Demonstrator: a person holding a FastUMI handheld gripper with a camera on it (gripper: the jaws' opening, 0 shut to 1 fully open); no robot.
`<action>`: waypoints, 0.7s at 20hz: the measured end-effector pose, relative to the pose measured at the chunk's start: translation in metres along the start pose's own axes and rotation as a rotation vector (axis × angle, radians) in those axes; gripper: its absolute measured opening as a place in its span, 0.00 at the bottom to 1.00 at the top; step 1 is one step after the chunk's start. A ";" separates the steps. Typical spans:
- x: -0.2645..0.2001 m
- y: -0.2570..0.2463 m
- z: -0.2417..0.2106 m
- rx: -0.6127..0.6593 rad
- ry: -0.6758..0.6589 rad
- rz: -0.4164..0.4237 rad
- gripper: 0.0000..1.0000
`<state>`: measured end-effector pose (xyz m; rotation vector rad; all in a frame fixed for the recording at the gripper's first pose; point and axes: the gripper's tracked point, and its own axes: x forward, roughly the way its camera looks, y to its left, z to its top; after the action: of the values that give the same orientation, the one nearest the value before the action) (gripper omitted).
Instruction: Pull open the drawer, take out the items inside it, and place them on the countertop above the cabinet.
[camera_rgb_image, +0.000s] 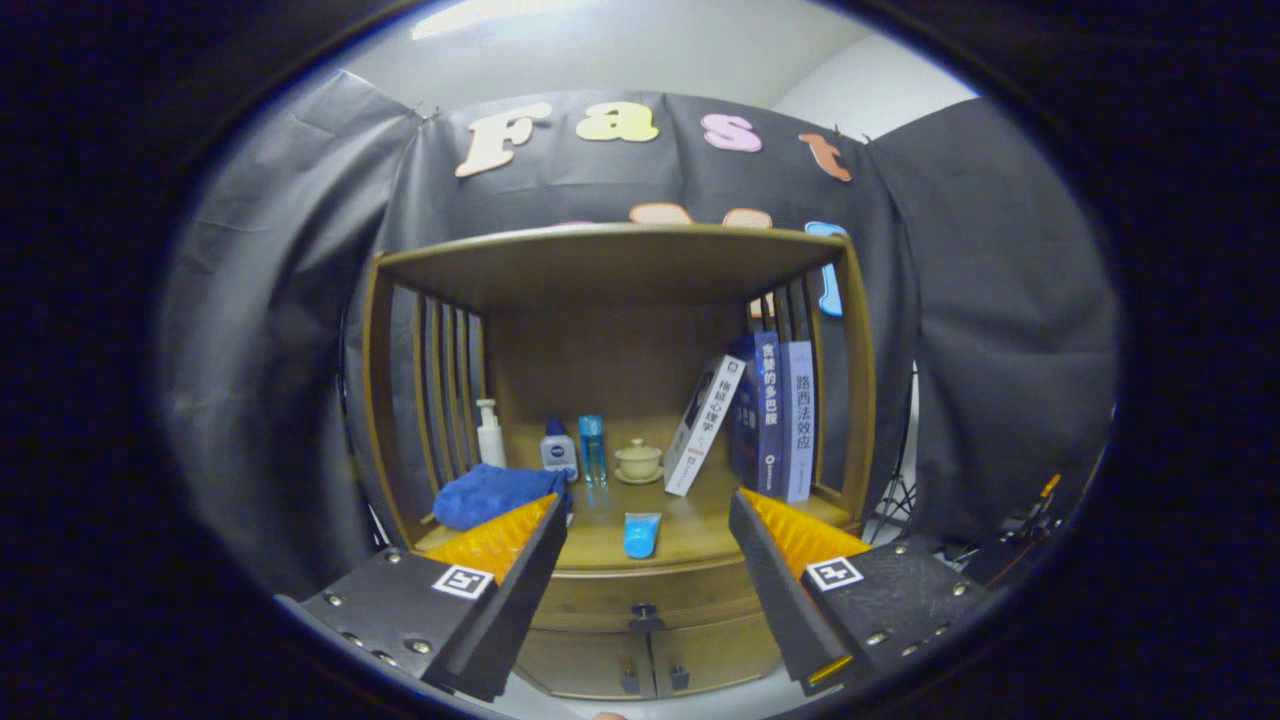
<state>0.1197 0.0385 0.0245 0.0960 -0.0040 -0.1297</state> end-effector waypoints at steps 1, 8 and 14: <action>-0.008 0.001 0.008 -0.005 -0.009 0.005 0.98; -0.069 0.001 0.050 -0.047 -0.060 0.013 0.87; -0.120 -0.021 0.057 -0.101 -0.085 -0.058 0.88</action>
<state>-0.0024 0.0274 0.0800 -0.0099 -0.0793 -0.1918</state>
